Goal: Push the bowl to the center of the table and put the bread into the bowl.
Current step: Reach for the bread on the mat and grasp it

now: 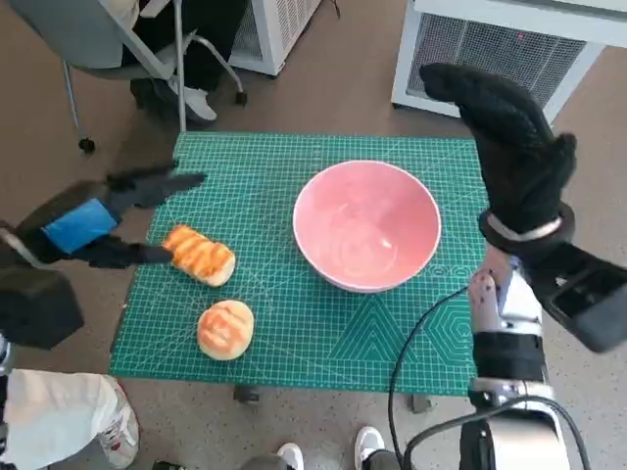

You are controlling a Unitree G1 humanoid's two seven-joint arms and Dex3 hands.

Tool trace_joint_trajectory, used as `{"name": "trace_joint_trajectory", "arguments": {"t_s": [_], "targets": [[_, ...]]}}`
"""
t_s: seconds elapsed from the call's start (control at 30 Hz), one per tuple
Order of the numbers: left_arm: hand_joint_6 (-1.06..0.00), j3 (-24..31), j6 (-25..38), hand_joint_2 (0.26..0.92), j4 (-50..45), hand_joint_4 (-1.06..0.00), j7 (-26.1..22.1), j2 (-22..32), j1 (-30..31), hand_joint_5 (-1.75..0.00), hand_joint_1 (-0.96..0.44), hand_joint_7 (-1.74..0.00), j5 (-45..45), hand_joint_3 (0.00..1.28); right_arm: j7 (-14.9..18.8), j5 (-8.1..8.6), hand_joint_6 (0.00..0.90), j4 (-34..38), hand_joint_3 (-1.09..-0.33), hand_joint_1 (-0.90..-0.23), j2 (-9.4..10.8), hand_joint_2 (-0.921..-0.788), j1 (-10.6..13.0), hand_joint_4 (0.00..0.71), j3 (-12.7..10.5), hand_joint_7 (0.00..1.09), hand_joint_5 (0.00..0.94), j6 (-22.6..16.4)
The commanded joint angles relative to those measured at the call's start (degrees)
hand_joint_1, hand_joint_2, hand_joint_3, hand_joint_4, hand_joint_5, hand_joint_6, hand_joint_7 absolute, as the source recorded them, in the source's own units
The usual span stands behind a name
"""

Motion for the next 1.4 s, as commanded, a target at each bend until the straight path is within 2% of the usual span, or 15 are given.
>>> {"name": "trace_joint_trajectory", "arguments": {"t_s": [0.03, 0.17, 0.5, 0.93, 1.13, 1.4], "targets": [[-0.38, -3.4, -0.1, 0.831, 2.7, -0.21, -0.9, 1.2, -2.6, 0.0, -0.26, 0.0, 4.1, 0.0, -0.8, -0.39, -0.001, -1.1, -0.75, -0.594, 0.2, -0.921, 1.8, 0.253, 0.9, 0.71, 0.015, 0.9], [-0.38, -6.1, -0.2, 0.818, 5.1, -0.22, -0.4, 0.8, -4.3, 0.0, -0.24, 0.0, 7.7, 0.0, -0.9, -0.63, -0.001, -1.3, -0.744, -0.592, 0.0, -0.921, 2.1, 0.255, 1.3, 0.71, 0.016, 0.5], [-0.39, -11.9, -1.9, 0.803, 13.7, -0.24, 1.9, -1.4, -8.9, -0.01, -0.23, -0.01, 14.3, 0.0, -0.7, 0.03, -0.001, -3.8, -0.741, -0.601, -0.2, -0.921, 3.4, 0.259, 2.2, 0.73, 0.02, 0.6], [-0.45, -18.6, -4.8, 0.804, 27.7, -0.3, 7.0, -5.6, -14.0, -0.02, -0.2, -0.03, 20.8, 0.0, -2.3, 0.15, -0.001, -13.9, -0.782, -0.569, -0.6, -0.921, 7.4, 0.246, 3.6, 0.72, 0.022, 4.3], [-0.52, -21.2, -5.4, 0.812, 33.5, -0.41, 9.8, -7.5, -15.7, -0.03, -0.15, -0.07, 23.4, 0.0, -3.0, 0.14, -0.001, -17.0, -0.798, -0.559, -0.7, -0.921, 8.4, 0.236, 4.1, 0.71, 0.023, 5.8], [-0.73, -23.5, -5.2, 0.88, 37.9, -0.7, 12.5, -9.3, -16.8, -0.12, -0.07, -0.17, 25.3, 0.03, -3.2, 0.29, -0.001, -17.6, -0.802, -0.562, -0.7, -0.921, 8.7, 0.226, 4.2, 0.72, 0.026, 6.2]]}}
